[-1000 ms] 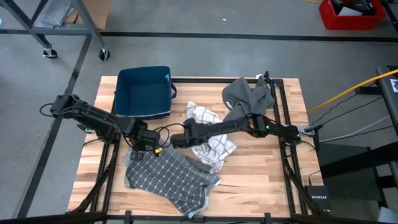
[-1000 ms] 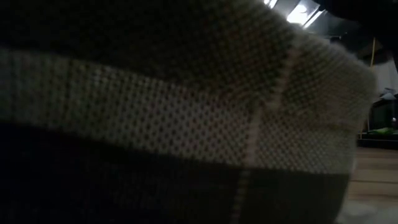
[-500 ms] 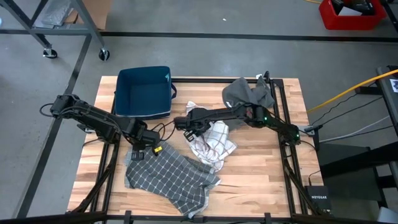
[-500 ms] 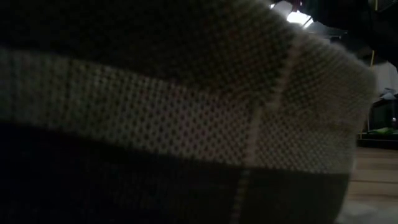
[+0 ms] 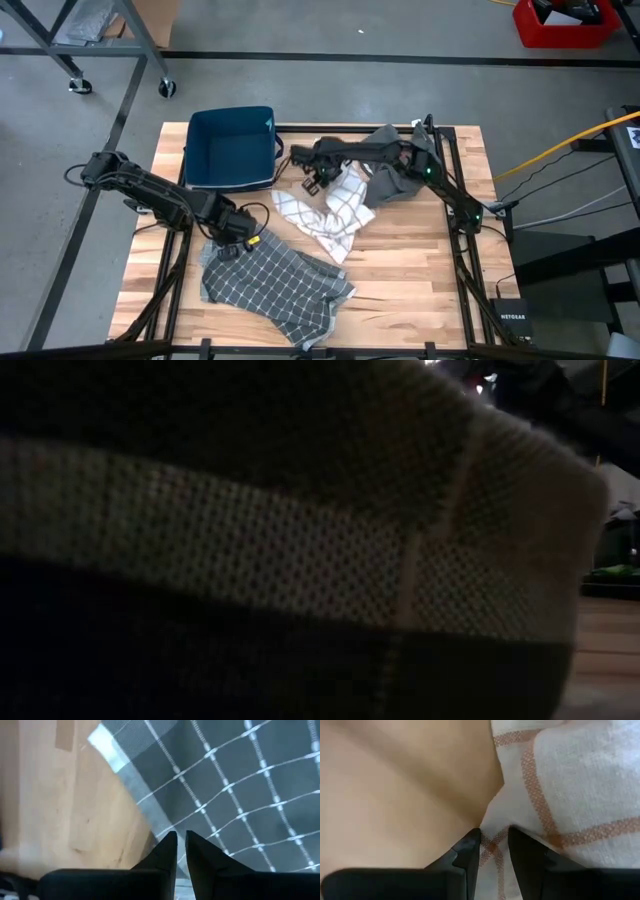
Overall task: Fold towel
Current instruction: Fold the gray patterned towel
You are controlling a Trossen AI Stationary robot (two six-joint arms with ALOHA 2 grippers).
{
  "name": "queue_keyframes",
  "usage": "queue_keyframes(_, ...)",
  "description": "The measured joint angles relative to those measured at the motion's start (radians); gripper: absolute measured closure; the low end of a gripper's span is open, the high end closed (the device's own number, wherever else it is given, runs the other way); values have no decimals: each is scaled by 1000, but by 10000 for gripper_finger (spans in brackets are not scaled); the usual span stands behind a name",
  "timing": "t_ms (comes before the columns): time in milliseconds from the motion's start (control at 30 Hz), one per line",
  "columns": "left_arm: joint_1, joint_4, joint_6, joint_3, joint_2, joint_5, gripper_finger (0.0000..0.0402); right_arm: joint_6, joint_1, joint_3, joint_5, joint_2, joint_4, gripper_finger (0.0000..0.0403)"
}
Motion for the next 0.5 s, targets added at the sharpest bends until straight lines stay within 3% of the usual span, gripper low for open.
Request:
queue_keyframes(67,-8,19,-33,0,0,1,371,-49,-39,7,-2,2,16,295)
queue_keyframes(200,-17,68,-83,0,0,0,371,-165,-73,10,-117,3,19,295)
queue_keyframes(500,-17,163,-144,0,0,0,371,-142,-8,3,-167,-116,9,295)
